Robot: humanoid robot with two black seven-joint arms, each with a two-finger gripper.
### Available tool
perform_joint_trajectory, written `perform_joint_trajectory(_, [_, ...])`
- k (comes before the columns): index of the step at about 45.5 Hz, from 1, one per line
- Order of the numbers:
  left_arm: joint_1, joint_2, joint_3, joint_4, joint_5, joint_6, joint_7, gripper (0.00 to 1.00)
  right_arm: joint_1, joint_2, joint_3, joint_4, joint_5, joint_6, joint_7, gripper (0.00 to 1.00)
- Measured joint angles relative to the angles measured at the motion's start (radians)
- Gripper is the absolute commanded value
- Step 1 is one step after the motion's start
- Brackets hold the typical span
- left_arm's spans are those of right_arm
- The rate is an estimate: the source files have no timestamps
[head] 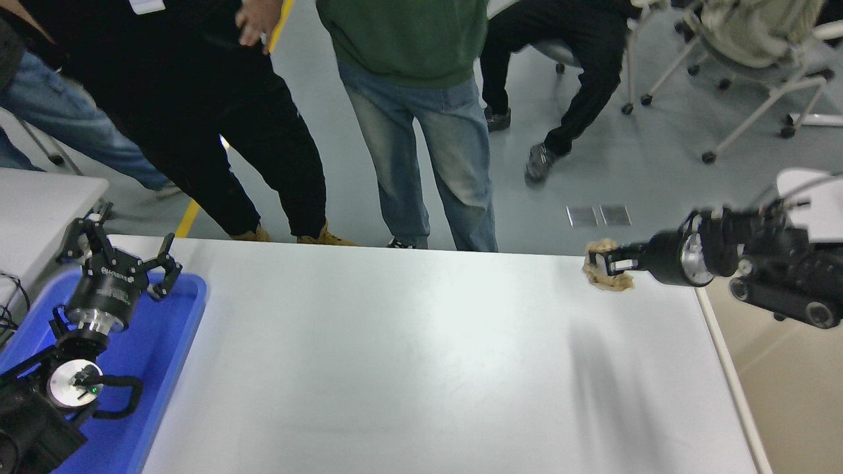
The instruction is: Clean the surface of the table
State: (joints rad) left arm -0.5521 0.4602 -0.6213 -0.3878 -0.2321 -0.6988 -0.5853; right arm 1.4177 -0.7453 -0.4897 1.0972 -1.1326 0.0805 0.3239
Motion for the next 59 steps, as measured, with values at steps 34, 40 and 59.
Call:
perform_joint_trajectory(34, [0.000, 0.000, 0.000, 0.000, 0.000, 0.000, 0.000, 1.00, 0.335, -0.376, 0.002, 0.237, 0.007, 0.332, 0.000, 0.00])
perform_joint_trajectory(40, [0.000, 0.000, 0.000, 0.000, 0.000, 0.000, 0.000, 1.00, 0.358, -0.394, 0.002, 0.244, 0.006, 0.358, 0.000, 0.00])
perform_joint_trajectory(59, [0.000, 0.000, 0.000, 0.000, 0.000, 0.000, 0.000, 1.00, 0.393, -0.414, 0.004, 0.238, 0.004, 0.393, -0.001, 0.00])
